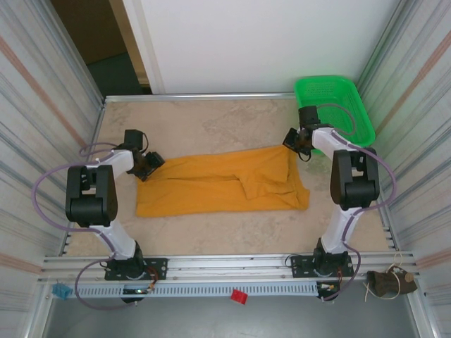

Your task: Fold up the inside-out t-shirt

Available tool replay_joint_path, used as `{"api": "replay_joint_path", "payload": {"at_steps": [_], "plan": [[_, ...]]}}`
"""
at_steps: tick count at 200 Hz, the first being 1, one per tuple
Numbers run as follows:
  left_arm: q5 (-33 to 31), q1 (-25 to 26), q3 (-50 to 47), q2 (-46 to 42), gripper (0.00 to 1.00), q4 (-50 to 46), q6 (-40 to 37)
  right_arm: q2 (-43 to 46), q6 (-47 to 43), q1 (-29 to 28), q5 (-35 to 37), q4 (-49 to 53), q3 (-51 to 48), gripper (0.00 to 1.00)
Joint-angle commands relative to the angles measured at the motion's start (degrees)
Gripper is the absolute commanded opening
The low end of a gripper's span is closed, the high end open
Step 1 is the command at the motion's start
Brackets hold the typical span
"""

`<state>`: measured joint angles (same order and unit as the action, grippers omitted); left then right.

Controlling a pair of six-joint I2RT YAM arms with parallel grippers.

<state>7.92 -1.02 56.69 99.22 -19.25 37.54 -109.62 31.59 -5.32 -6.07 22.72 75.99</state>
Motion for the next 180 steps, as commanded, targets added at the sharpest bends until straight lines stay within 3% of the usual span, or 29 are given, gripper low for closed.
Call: {"api": "replay_joint_path", "payload": {"at_steps": [1, 9, 19, 64, 98, 118, 151, 180], "plan": [[-1.68, -0.72, -0.79, 2.65, 0.62, -0.44, -0.74, -2.01, -2.41, 1.32, 0.98, -0.33, 3.86, 0.16], [-1.61, -0.74, -0.79, 2.56, 0.62, -0.44, -0.82, -1.14, -2.24, 1.45, 0.43, -0.14, 4.12, 0.29], [-1.3, -0.74, -0.57, 2.34, 0.62, -0.45, -0.97, 1.62, -2.19, 1.1, 0.17, -0.18, 3.09, 0.37], [1.5, -0.42, 4.68, -3.39, 0.62, -3.82, -5.08, 19.62, 0.03, -1.53, 0.18, 6.19, -9.02, 0.38], [4.26, 3.3, 6.29, -11.03, 0.63, -7.11, -5.17, 31.87, 1.53, -4.32, 0.09, 8.22, -21.14, 0.43], [4.83, 8.68, 3.69, -15.37, 0.63, -6.28, -2.34, 35.95, 1.15, -6.71, 0.71, 8.58, -26.85, 0.51], [4.11, 23.45, -2.21, -17.84, 0.61, -0.92, 3.6, 38.69, 2.51, -9.0, 1.86, 8.39, -33.79, 0.5], [2.79, 36.73, -3.83, -13.26, 0.59, 6.54, 10.27, 39.67, 3.99, -8.42, 3.02, 8.56, -35.09, 0.49]]}}
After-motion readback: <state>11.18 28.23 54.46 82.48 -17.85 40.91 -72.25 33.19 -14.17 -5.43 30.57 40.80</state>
